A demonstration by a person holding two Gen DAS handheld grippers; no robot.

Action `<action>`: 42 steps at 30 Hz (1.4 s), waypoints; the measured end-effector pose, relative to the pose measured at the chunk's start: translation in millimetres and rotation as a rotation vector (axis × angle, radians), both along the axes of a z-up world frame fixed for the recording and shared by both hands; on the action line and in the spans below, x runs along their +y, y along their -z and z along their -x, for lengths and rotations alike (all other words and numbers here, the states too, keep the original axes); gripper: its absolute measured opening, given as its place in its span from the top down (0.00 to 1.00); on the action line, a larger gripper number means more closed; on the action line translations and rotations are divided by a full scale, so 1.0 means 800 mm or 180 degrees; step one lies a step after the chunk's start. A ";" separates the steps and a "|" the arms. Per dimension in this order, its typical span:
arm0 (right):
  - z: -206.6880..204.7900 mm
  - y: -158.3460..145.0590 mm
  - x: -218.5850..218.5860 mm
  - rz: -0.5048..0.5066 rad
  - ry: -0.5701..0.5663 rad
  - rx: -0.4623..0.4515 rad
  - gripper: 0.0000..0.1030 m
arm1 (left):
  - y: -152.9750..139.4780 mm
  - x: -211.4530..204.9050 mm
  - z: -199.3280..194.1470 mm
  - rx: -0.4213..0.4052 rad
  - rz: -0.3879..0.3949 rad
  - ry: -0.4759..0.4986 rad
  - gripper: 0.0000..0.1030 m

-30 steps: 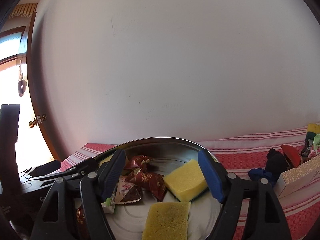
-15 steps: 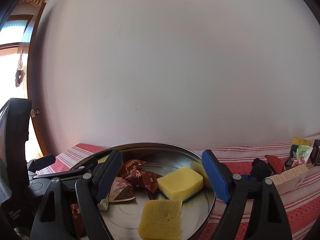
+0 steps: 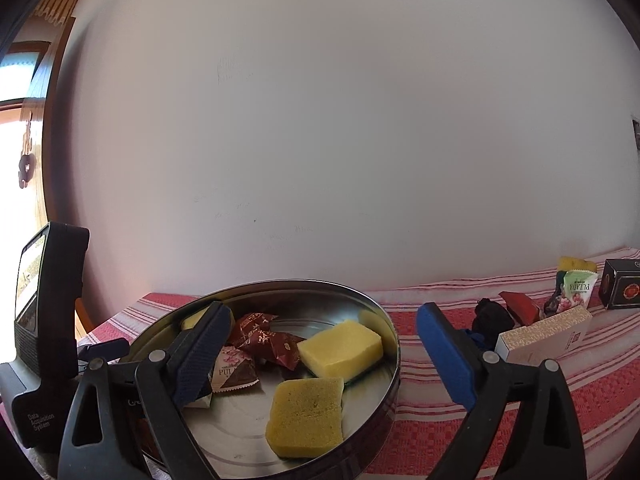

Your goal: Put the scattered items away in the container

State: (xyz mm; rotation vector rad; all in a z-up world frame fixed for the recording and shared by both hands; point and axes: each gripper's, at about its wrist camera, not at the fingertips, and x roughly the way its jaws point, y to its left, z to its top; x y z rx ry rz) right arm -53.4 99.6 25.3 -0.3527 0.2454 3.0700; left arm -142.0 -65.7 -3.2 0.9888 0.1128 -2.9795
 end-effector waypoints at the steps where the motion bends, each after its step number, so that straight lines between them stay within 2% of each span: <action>1: -0.001 0.000 0.001 0.0002 0.0006 -0.0013 0.07 | 0.001 0.001 0.001 -0.0016 -0.0023 -0.0006 0.00; 5: -0.005 0.000 0.003 0.0005 0.0031 -0.0065 0.07 | 0.002 0.000 0.004 -0.0127 -0.0167 0.0026 0.00; 11: -0.012 -0.002 0.005 -0.0002 0.0046 -0.0035 0.07 | 0.001 -0.003 -0.002 -0.0088 -0.0315 0.0015 0.00; 19: -0.029 -0.006 0.004 -0.0122 0.0019 0.0053 0.07 | 0.001 0.012 -0.013 -0.0064 -0.0115 -0.0035 0.00; 27: -0.057 -0.008 0.015 -0.0201 0.0028 0.0100 0.07 | -0.005 0.024 -0.037 0.0200 -0.0124 0.0046 0.00; 32: -0.073 -0.008 0.022 -0.0247 0.0037 0.0096 0.07 | -0.005 0.043 -0.052 0.0290 0.0078 0.0073 0.00; 37: -0.088 -0.008 0.033 -0.0233 0.0055 0.0107 0.07 | 0.001 0.061 -0.062 0.0257 0.0247 0.0125 0.00; 42: -0.104 -0.009 0.043 -0.0180 0.0053 0.0089 0.07 | 0.005 0.070 -0.073 0.0255 0.0209 0.0167 0.00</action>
